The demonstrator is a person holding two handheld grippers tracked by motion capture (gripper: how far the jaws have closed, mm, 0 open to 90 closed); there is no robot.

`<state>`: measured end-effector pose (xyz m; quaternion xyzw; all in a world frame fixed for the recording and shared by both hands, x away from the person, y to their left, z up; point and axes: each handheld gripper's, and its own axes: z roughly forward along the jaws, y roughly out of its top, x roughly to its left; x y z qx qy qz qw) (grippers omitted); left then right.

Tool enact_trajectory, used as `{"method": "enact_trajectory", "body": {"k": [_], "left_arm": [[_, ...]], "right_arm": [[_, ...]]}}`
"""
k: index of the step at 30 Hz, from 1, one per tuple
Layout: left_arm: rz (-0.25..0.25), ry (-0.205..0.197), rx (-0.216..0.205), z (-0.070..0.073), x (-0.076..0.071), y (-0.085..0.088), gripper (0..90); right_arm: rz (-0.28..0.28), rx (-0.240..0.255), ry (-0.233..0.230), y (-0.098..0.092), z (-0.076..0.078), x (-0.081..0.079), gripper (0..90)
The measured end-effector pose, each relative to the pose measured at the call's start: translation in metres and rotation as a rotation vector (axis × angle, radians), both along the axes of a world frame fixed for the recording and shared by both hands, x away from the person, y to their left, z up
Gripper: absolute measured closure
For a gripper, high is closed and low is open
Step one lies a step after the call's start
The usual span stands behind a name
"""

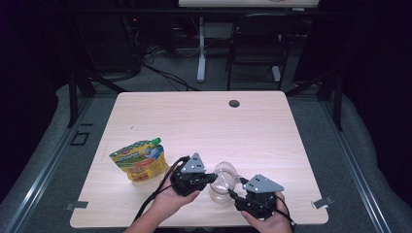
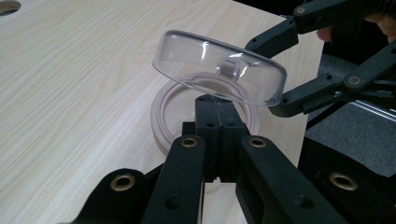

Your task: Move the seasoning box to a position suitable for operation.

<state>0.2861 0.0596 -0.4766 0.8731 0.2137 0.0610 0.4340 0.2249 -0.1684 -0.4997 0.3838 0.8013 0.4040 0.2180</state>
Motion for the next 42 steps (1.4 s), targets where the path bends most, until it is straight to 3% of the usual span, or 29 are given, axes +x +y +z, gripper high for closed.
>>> {"method": "enact_trajectory", "body": {"k": [21, 35, 42], "left_arm": [[0.005, 0.021, 0.039, -0.015, 0.003, 0.0, 90.0], [0.005, 0.029, 0.031, -0.019, 0.003, 0.001, 90.0], [0.004, 0.028, 0.031, -0.019, 0.003, 0.001, 90.0]], "right_arm": [[-0.007, 0.039, -0.011, -0.005, 0.005, -0.002, 51.7], [-0.023, 0.06, -0.009, -0.012, 0.007, -0.003, 55.1], [-0.042, 0.094, -0.001, -0.02, 0.008, -0.003, 59.4]]}}
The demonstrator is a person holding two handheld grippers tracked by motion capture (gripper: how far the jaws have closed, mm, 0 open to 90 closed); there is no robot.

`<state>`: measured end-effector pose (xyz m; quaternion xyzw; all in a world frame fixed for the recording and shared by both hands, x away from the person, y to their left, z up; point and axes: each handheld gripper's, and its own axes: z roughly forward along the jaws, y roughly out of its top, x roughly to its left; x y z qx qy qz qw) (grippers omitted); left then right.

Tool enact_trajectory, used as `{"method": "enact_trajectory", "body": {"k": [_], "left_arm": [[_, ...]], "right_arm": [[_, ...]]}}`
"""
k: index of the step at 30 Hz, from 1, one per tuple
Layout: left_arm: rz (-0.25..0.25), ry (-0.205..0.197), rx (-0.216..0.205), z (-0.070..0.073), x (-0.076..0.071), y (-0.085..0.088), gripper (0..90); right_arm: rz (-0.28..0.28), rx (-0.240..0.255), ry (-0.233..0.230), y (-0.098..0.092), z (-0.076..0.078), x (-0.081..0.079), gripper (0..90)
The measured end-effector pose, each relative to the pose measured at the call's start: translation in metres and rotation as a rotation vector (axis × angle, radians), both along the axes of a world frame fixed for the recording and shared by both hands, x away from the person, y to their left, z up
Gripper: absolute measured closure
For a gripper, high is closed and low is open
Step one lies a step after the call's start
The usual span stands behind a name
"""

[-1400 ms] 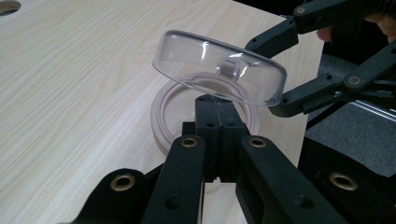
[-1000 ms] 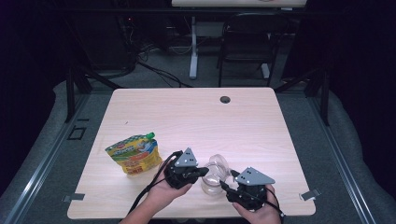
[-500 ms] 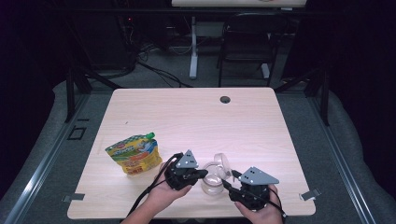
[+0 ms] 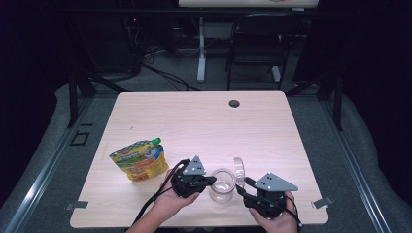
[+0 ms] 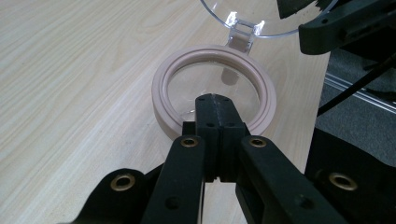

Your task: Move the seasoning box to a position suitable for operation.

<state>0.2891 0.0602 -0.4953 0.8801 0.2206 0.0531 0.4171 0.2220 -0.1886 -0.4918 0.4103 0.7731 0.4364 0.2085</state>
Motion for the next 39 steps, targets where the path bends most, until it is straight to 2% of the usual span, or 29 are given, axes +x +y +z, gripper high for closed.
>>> {"method": "enact_trajectory", "body": {"k": [6, 13, 17, 21, 25, 33, 36, 39], "left_arm": [[0.0, -0.002, 0.0, 0.0, 0.0, 0.0, 90.0], [0.002, -0.002, -0.006, -0.001, 0.0, 0.0, 90.0], [0.003, -0.003, -0.007, -0.001, 0.0, 0.0, 90.0], [0.002, -0.004, -0.007, -0.001, 0.0, 0.0, 90.0], [0.004, -0.002, -0.005, -0.001, 0.0, 0.001, 90.0], [0.015, -0.004, -0.018, 0.001, 0.0, 0.007, 90.0], [0.017, -0.008, -0.022, 0.002, -0.002, 0.009, 90.0], [0.012, -0.011, -0.018, 0.003, -0.003, 0.013, 89.3]], "right_arm": [[-0.01, -0.001, 0.01, -0.004, -0.001, 0.001, 61.3], [-0.017, 0.028, 0.029, -0.008, -0.003, 0.003, 62.3], [-0.01, 0.04, 0.036, -0.01, -0.005, 0.003, 62.3], [0.009, 0.018, 0.04, -0.01, -0.008, 0.003, 61.0], [0.027, 0.021, 0.05, -0.01, -0.012, 0.004, 59.9], [-0.009, -0.032, 0.081, -0.011, -0.024, 0.011, 63.2], [-0.023, -0.031, 0.101, -0.012, -0.03, 0.014, 65.0], [-0.041, -0.008, 0.141, -0.016, -0.038, 0.02, 67.9]]}}
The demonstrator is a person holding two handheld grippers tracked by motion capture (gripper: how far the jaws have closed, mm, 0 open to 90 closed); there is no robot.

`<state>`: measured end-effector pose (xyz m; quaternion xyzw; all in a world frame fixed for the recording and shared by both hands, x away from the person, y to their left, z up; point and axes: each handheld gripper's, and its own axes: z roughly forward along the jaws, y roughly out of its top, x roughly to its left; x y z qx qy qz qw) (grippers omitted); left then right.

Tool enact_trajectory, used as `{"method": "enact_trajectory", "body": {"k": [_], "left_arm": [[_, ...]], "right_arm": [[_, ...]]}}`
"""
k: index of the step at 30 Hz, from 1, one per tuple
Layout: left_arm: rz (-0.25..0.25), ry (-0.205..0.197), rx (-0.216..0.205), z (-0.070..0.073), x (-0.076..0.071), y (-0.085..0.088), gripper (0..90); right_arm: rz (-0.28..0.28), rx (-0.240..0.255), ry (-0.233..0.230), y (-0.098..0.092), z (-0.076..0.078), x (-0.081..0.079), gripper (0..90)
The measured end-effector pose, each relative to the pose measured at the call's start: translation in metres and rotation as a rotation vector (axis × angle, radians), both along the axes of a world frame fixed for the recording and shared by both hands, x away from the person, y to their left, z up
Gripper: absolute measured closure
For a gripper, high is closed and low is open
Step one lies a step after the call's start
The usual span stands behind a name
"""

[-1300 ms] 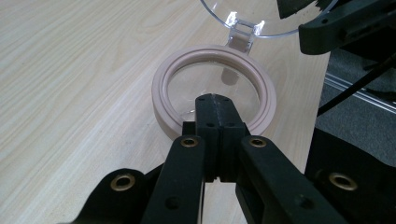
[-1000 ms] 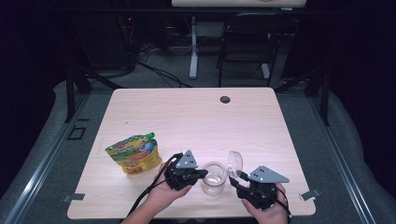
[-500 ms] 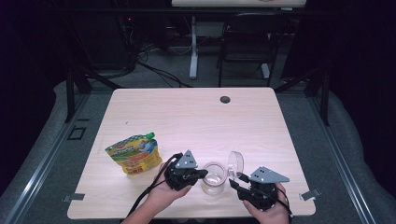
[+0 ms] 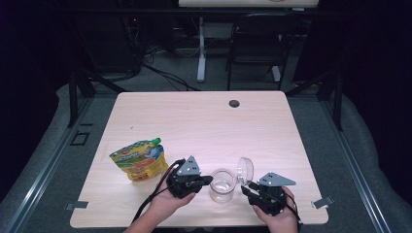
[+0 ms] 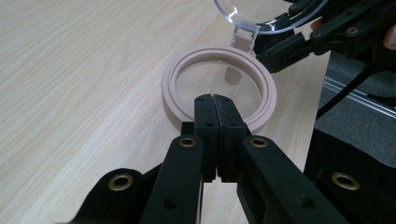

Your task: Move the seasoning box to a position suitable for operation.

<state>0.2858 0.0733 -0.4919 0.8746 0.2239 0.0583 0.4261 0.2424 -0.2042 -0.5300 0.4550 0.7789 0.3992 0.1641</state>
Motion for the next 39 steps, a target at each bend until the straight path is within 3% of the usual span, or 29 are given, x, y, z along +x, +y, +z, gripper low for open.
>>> {"method": "enact_trajectory", "body": {"k": [11, 15, 20, 33, 39], "left_arm": [[0.028, 0.008, 0.002, -0.004, -0.002, 0.022, 88.9], [0.038, 0.006, 0.003, -0.007, -0.004, 0.031, 88.6], [0.057, 0.012, 0.001, -0.011, -0.007, 0.046, 88.3], [0.082, 0.015, -0.014, -0.018, -0.012, 0.054, 87.4], [0.093, 0.016, -0.01, -0.021, -0.014, 0.058, 86.6]], "right_arm": [[-0.015, -0.048, -0.022, 0.007, -0.006, 0.004, 73.8], [-0.02, -0.039, -0.033, 0.008, -0.007, 0.005, 79.5], [-0.025, -0.026, -0.035, 0.008, -0.008, 0.007, 80.5], [-0.019, -0.029, -0.025, 0.011, -0.006, 0.021, 82.2], [0.016, -0.03, -0.011, 0.013, -0.005, 0.03, 82.5]]}}
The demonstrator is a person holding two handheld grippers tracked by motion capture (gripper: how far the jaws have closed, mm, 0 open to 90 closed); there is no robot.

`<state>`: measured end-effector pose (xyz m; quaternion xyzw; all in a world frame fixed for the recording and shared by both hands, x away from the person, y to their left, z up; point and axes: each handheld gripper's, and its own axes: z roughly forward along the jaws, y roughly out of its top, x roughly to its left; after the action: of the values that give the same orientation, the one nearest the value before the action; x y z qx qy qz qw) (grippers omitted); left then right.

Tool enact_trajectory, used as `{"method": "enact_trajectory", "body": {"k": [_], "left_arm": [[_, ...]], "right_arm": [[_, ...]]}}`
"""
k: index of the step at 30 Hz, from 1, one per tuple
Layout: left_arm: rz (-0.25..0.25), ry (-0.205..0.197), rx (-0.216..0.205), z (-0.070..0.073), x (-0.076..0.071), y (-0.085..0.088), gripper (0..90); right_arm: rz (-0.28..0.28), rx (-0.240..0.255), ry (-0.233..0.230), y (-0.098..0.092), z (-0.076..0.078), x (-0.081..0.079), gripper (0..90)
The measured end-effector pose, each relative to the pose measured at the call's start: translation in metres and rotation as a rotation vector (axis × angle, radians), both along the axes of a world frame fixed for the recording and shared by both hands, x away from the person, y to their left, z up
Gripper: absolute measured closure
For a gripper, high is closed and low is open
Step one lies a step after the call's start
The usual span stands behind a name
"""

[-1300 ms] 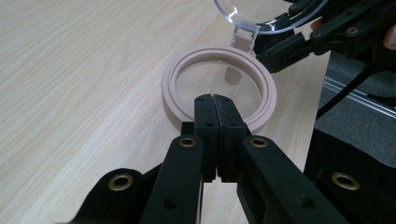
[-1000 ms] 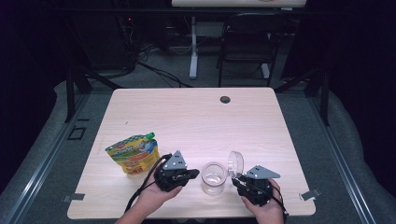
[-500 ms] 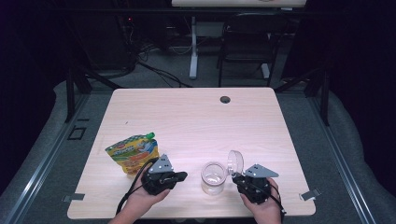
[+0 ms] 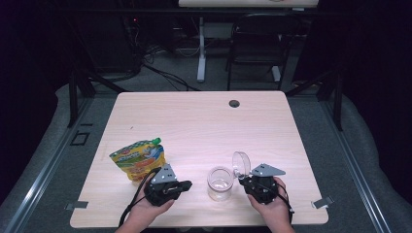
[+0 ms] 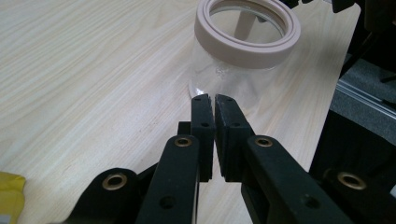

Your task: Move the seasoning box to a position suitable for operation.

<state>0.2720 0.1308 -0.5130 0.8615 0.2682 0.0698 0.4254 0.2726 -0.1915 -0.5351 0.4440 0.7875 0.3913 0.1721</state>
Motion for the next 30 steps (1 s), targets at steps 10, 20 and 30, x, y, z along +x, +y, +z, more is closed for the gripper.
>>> {"method": "enact_trajectory", "body": {"k": [10, 20, 30], "left_arm": [[0.002, 0.006, 0.004, -0.003, 0.0, 0.001, 85.0], [0.009, 0.007, 0.007, -0.006, 0.001, 0.001, 83.5], [0.009, 0.008, 0.01, -0.008, 0.002, 0.001, 83.0]], "right_arm": [[0.023, 0.036, 0.011, 0.005, -0.001, 0.017, 82.4], [0.034, 0.045, -0.007, 0.012, -0.003, 0.028, 82.4], [0.048, 0.062, 0.009, 0.019, -0.006, 0.037, 82.1]]}}
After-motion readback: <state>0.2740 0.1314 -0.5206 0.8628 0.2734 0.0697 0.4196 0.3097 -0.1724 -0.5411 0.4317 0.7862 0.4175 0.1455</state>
